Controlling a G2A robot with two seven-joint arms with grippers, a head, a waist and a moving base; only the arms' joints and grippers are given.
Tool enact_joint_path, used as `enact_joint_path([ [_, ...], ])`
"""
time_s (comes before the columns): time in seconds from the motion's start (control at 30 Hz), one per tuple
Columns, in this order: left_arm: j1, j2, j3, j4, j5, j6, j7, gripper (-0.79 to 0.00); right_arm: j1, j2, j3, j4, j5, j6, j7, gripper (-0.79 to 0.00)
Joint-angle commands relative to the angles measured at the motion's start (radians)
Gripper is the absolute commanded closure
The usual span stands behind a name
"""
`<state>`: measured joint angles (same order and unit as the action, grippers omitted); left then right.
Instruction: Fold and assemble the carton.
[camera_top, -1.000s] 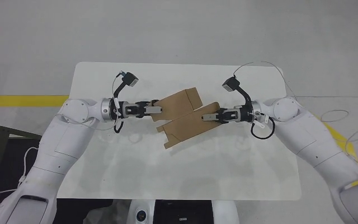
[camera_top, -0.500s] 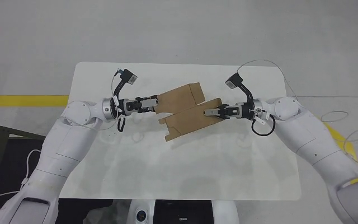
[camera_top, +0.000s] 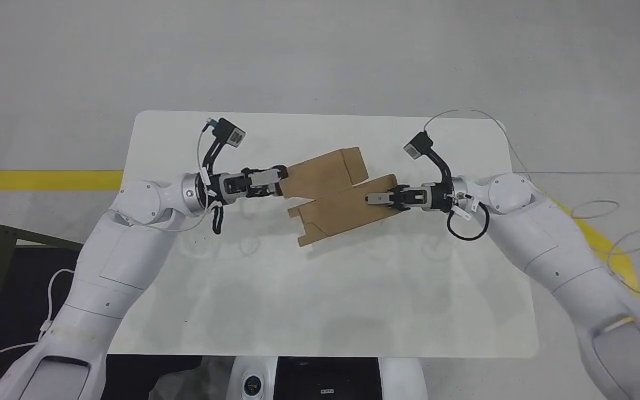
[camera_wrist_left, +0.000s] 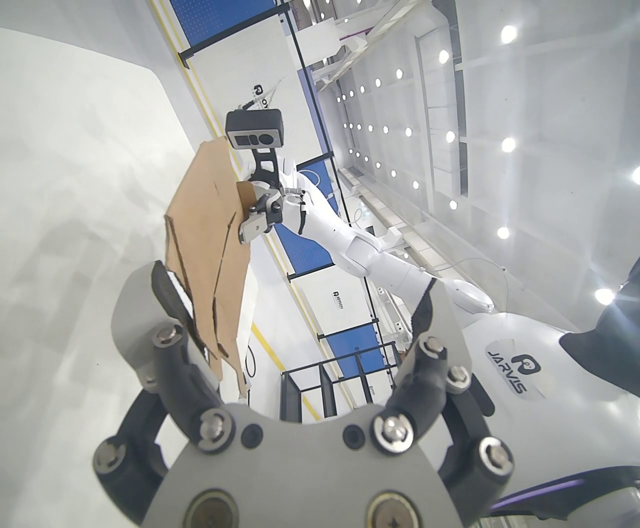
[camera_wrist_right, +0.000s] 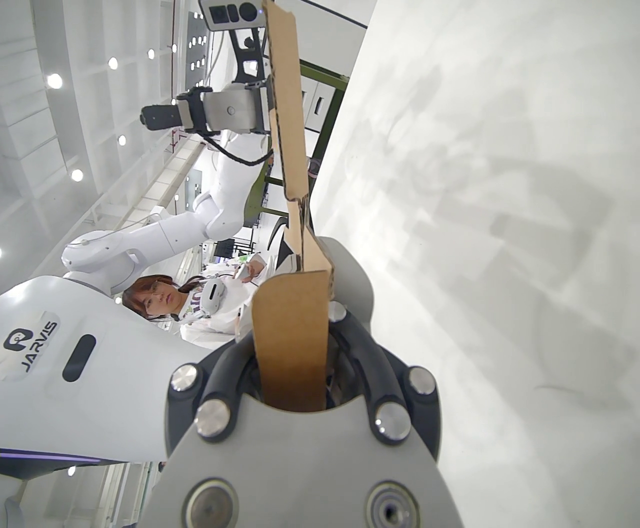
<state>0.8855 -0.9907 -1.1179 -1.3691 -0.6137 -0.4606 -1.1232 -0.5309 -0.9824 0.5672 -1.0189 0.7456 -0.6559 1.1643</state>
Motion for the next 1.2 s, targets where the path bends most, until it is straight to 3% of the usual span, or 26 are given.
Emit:
enact_joint_path([
  [0.0, 0.003, -0.001, -0.002, -0.005, -0.003, 0.004, -0.002, -0.785, 0.000, -0.004, 0.004, 0.010, 0.000, 0.001, 0.001, 0.000],
  [0.6, 0.008, -0.008, -0.023, -0.034, 0.005, 0.028, 0.005, -0.785, -0.008, -0.035, 0.041, 0.041, -0.025, 0.010, 0.010, 0.000],
  [1.17, -0.013, -0.032, 0.024, 0.024, 0.055, 0.022, 0.053, -0.785, -0.027, -0.046, 0.092, 0.019, -0.051, 0.018, 0.017, 0.000],
])
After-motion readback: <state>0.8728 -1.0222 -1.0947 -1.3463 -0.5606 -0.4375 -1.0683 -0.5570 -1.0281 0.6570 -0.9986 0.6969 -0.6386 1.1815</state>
